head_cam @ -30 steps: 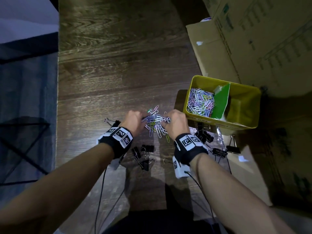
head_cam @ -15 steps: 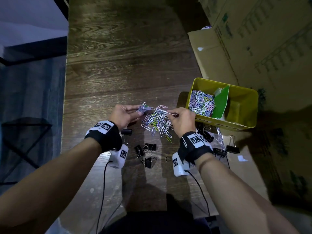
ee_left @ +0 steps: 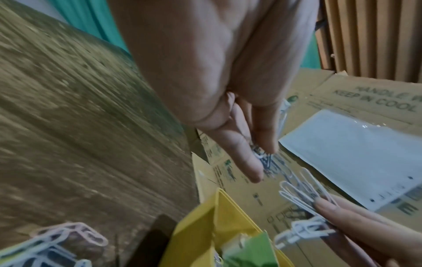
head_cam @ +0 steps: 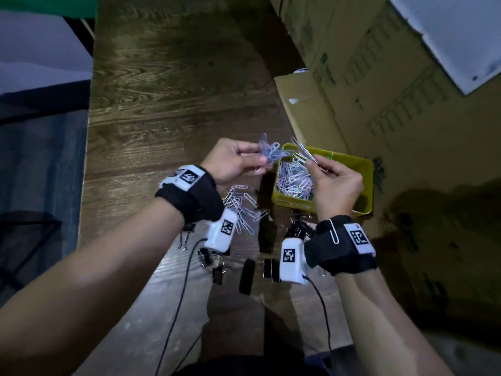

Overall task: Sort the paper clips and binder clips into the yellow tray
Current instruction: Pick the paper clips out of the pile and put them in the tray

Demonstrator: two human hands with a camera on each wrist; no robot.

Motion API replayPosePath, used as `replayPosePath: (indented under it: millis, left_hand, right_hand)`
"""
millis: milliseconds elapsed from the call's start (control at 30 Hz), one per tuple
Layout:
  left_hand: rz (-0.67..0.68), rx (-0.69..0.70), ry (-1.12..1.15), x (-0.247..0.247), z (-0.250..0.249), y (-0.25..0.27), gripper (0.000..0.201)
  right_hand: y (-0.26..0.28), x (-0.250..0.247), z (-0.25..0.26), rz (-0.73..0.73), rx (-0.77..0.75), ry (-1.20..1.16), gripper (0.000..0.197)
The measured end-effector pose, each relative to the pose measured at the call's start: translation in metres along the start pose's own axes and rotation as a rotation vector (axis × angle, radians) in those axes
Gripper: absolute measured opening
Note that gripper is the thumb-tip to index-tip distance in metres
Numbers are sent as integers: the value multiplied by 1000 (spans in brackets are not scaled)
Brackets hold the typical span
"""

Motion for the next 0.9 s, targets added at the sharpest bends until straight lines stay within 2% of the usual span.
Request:
replayPosePath:
  millis: [100,200,300,400,467,533,600,633,700,733,800,900]
  left_hand:
    - [-1,-67,-75,38,7,-21,26]
    - [-34,-120,-254,58,23,-41,27]
    - [29,-147,-640,66,34,-53,24]
    - [133,-100,-1083,72,29,-53,30]
    - [112,-37,-1047,64,24,-51,28]
    - [48,-37,-725,44,23,-48,22]
    - [-60,-44,-590,13,24,-46,20]
    - [-120,-45,-670,-3,25,-44,20]
    - [-206,0,-1018,-33,27,-40,22]
    - [-194,25,-1160,-43,33,-40,26]
    - [-40,4,-1336,-54,58,-44,42]
    - [173,-162,-1605,-51,102,-46,57]
  right_hand:
    - [-18,-10,0,-48,13,88,10]
    - [-31,-11,-3,-28,28,229,12]
    - [-39,-2,-15,113,69,412,17]
    - [-45,5,-21,279,77,549,22]
    - [-47,9,-25,402,85,618,26]
    - [-48,12,-31,490,82,656,31]
    - [-48,13,-33,531,43,649,31]
    - [-47,14,-31,542,1,628,29]
    - [-40,16,-22,546,-103,533,25]
    - [-34,18,-16,553,-152,470,23]
    - [-19,26,-10,632,-198,362,17]
    - [6,42,-18,901,-210,402,11]
Point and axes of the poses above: each hand's wrist, its own y-axis away from the middle knuckle, its own x-axis out of the palm, z = x × y, the point moved 4 cm from there along -y, towards the middle knuckle, and after that the axes turned 5 degrees about z, right-handed, at the moved point
